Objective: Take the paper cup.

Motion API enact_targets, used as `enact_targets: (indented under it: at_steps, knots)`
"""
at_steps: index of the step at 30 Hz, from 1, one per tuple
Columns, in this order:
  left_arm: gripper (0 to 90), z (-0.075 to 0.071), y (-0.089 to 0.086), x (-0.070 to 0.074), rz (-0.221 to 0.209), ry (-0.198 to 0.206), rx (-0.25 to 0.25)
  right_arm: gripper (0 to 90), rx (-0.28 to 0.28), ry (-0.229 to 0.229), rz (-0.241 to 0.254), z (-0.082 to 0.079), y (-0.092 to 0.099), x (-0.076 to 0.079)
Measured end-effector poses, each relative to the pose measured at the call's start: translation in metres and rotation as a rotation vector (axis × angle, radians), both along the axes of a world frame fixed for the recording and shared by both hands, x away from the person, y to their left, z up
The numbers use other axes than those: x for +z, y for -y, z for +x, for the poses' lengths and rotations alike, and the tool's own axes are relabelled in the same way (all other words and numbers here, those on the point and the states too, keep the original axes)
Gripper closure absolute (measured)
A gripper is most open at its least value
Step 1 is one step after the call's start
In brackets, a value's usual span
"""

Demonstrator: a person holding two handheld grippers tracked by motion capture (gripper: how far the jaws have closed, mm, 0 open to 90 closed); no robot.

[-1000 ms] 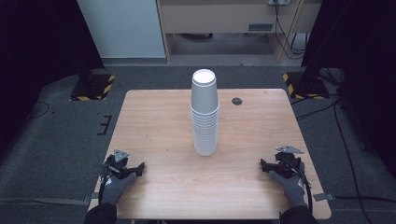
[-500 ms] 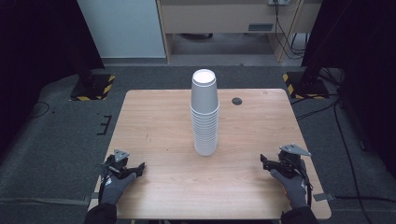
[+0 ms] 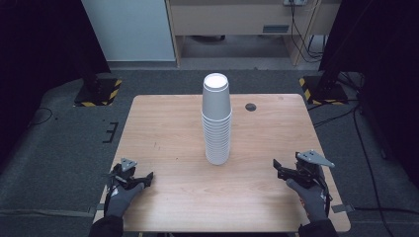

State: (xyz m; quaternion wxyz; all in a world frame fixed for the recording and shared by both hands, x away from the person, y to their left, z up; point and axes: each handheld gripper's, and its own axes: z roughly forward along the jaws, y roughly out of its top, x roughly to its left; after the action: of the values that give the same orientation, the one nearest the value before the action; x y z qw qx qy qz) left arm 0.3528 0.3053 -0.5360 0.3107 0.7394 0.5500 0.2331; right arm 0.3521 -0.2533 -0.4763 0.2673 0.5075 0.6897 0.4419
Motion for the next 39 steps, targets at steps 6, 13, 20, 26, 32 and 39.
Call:
enact_targets:
  at_steps: [6,13,20,26,32,39]
  knots:
    - [8.7,0.0,0.0,0.0,-0.001,-0.001,-0.002,9.6,0.013,0.041,0.027,-0.003,-0.006,0.013]
    - [8.5,0.0,0.0,0.0,-0.001,-0.001,-0.002,9.7,0.032,0.087,0.039,-0.005,-0.011,0.029]
    - [8.5,0.0,0.0,0.0,-0.001,-0.001,-0.002,10.2,0.051,0.125,0.048,-0.004,-0.019,0.043]
    - [8.1,0.0,0.0,0.0,-0.001,-0.002,-0.004,10.6,0.064,0.161,0.067,0.001,-0.027,0.055]
    - [8.0,0.0,0.0,0.0,-0.001,-0.002,-0.005,10.8,0.072,0.189,0.086,0.006,-0.034,0.067]
    - [7.8,0.0,0.0,0.0,-0.001,-0.003,-0.005,10.9,0.084,0.223,0.116,0.011,-0.042,0.082]
